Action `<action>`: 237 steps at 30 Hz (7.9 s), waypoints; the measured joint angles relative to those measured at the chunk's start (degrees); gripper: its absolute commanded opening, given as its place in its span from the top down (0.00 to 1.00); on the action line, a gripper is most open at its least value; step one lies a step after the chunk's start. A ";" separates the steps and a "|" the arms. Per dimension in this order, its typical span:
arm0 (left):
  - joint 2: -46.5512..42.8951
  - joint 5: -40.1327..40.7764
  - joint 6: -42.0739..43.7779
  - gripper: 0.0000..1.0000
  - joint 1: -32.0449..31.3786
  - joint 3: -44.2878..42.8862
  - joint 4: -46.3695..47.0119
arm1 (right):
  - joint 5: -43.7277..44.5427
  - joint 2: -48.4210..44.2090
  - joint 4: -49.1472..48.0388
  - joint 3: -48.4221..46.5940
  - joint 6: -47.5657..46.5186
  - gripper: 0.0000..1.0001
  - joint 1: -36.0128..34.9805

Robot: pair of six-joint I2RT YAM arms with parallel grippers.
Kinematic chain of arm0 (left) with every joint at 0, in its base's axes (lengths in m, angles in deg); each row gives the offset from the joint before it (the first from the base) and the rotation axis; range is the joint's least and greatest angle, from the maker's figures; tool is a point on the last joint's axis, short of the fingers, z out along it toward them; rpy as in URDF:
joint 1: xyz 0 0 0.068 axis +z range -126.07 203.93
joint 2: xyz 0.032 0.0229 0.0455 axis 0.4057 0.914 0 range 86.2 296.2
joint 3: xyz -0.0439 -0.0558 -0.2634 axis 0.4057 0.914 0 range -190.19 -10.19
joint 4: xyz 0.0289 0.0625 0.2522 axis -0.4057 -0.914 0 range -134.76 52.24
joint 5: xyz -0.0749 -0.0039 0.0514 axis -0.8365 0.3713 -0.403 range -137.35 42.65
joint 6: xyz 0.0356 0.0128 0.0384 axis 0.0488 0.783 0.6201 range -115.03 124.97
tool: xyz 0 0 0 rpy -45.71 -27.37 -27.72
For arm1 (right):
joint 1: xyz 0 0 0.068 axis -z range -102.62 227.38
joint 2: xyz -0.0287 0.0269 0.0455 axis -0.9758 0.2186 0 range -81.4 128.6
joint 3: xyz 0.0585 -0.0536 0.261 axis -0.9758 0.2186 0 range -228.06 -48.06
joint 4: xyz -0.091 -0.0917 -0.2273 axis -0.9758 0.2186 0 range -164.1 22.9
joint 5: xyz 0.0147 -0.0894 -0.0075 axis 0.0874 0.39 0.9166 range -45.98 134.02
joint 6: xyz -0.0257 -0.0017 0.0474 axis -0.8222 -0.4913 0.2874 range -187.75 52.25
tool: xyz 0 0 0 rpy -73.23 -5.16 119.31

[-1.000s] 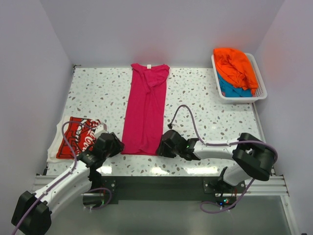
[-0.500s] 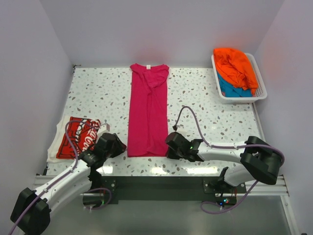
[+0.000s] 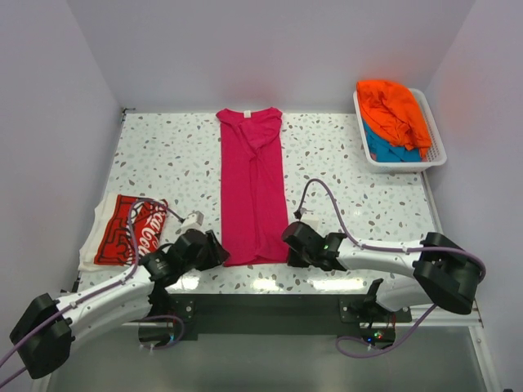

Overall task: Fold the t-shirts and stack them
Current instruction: Fold the tshirt

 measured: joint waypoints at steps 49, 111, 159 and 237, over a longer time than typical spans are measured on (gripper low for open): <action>14.93 17.99 3.69 1.00 -5.57 -21.92 -5.81 | 5.75 8.44 12.04 -26.88 -19.17 1.00 5.16; 44.89 8.63 6.80 1.00 8.96 -27.89 14.95 | -7.69 41.79 3.06 -54.75 -27.69 0.52 22.73; 29.97 9.94 -0.20 1.00 7.54 -14.25 11.65 | 1.31 49.03 9.29 -62.82 -32.17 0.48 14.62; 22.01 -2.82 7.91 1.00 13.49 -9.53 11.65 | -11.02 11.87 -3.28 -11.56 -14.86 1.00 17.00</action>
